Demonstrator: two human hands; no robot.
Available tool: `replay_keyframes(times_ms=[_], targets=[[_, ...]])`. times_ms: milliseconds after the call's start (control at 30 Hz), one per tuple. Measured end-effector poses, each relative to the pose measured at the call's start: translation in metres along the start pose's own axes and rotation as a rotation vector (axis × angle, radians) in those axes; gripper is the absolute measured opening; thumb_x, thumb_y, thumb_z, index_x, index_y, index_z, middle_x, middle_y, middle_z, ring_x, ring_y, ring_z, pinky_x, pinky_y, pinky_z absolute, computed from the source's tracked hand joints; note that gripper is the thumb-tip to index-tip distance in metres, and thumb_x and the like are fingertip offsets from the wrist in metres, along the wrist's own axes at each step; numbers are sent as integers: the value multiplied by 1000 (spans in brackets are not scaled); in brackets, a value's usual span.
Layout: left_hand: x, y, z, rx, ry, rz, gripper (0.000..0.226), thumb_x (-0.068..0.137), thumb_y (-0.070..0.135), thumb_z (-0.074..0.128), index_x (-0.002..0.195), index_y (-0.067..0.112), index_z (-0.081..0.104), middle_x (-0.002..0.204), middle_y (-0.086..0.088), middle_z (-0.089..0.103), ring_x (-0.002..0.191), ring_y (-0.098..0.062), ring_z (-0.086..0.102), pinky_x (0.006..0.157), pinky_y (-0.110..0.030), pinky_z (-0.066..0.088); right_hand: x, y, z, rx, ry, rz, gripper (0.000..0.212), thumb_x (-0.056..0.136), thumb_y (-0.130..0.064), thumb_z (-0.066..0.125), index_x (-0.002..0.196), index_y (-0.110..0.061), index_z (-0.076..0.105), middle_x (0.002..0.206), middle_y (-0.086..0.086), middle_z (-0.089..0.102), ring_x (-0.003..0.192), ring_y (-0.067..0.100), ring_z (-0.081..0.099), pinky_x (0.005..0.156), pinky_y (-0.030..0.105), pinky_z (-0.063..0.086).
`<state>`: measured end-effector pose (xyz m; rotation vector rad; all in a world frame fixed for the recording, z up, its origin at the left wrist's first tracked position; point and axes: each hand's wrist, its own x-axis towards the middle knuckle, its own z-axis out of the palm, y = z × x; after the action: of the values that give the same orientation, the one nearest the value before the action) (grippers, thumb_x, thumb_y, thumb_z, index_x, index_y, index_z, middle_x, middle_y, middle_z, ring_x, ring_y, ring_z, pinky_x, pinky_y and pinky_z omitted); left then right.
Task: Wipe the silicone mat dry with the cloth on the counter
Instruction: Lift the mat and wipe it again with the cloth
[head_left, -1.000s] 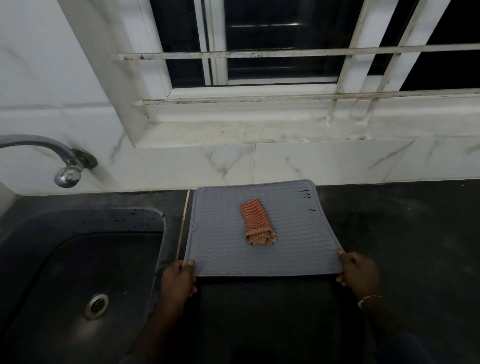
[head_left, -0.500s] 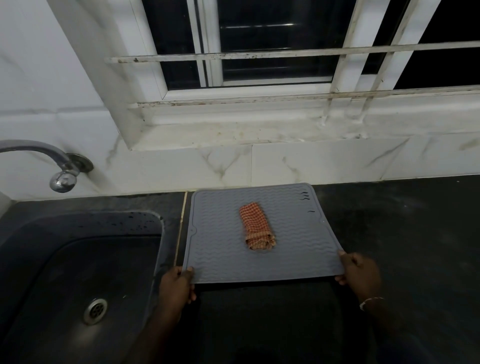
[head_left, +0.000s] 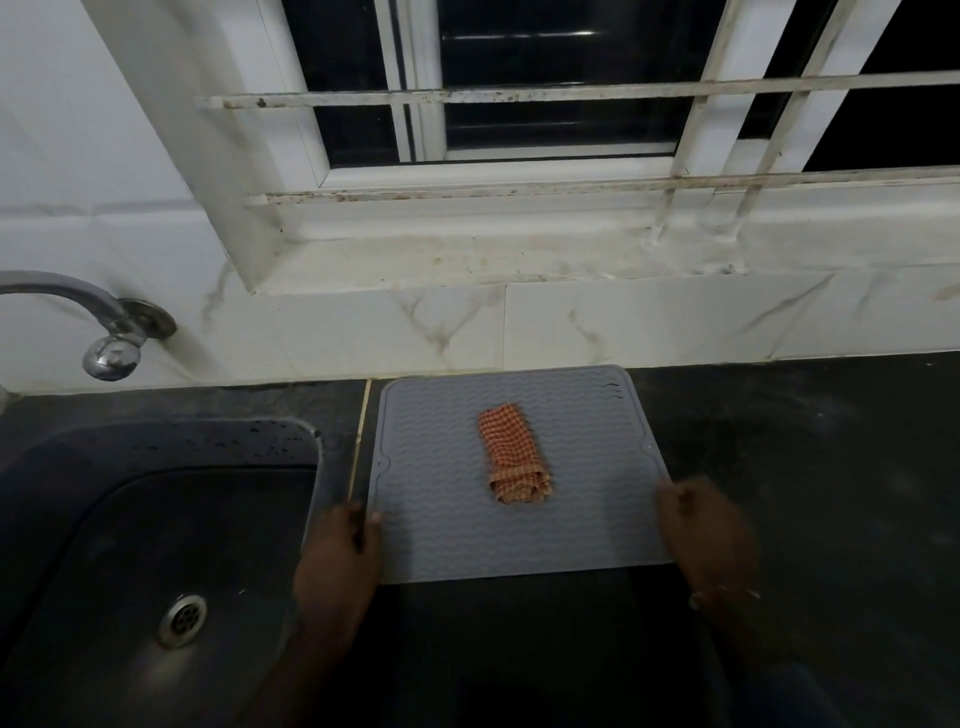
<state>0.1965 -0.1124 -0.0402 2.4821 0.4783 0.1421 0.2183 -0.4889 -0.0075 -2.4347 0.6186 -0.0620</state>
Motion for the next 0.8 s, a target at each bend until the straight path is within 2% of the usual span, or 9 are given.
replay_keyframes(times_ms=[67,133,200,300,467,567,633,700,800], targets=[[14,17,17,59,-51,214,51,95,49,38,126,14,58,122,-12,60,112,-29,56,96,-41,46,3,-36,32,101,-52,-194,18,94,-39,57,92,-21,59,91,-2,58,93,25,60,76,26,37],[30,33,39,155,-173,339,71,91,56,23,143,13,43,147,-15,43,136,-29,38,113,-42,29,11,-71,75,95,-163,-322,48,90,-48,58,127,-16,55,122,4,57,119,24,52,95,30,37],[40,38,57,283,-258,385,76,90,61,10,152,20,23,160,-10,19,148,-25,14,119,-43,9,17,-98,115,-90,-220,-371,72,85,-64,45,143,-22,41,143,9,44,132,30,41,107,48,31],[42,34,68,372,-223,404,70,94,60,8,154,24,13,162,-7,7,149,-23,3,119,-43,0,6,-117,145,-367,-145,-415,66,83,-60,37,140,-27,45,144,14,44,129,38,42,102,65,24],[42,30,71,370,-211,416,67,97,58,14,154,24,14,162,-6,7,149,-21,2,120,-45,1,21,-106,150,-274,-44,-597,40,85,-21,58,125,-18,63,121,19,60,105,41,57,86,54,50],[41,30,70,353,-216,413,71,94,61,10,154,24,16,162,-6,9,149,-21,3,120,-45,2,54,-106,138,-149,-186,-607,42,90,-27,44,129,-24,61,134,10,56,116,34,53,98,48,47],[42,28,69,342,-230,423,73,92,62,8,154,24,14,162,-5,6,148,-18,-2,120,-44,0,88,-101,127,-62,-147,-565,45,92,-32,37,132,-27,59,137,3,55,123,25,51,106,43,43],[43,28,69,334,-244,428,73,91,63,5,154,25,10,162,-3,1,147,-15,-7,120,-43,-2,124,-90,110,-39,-88,-458,51,95,-39,30,139,-25,52,140,5,53,129,24,49,109,44,41],[43,27,68,336,-255,425,73,91,64,4,154,26,8,161,-1,-3,146,-13,-10,120,-42,-4,154,-83,86,-184,-251,-487,54,89,-45,38,131,-20,60,133,15,59,124,31,54,107,44,41]])
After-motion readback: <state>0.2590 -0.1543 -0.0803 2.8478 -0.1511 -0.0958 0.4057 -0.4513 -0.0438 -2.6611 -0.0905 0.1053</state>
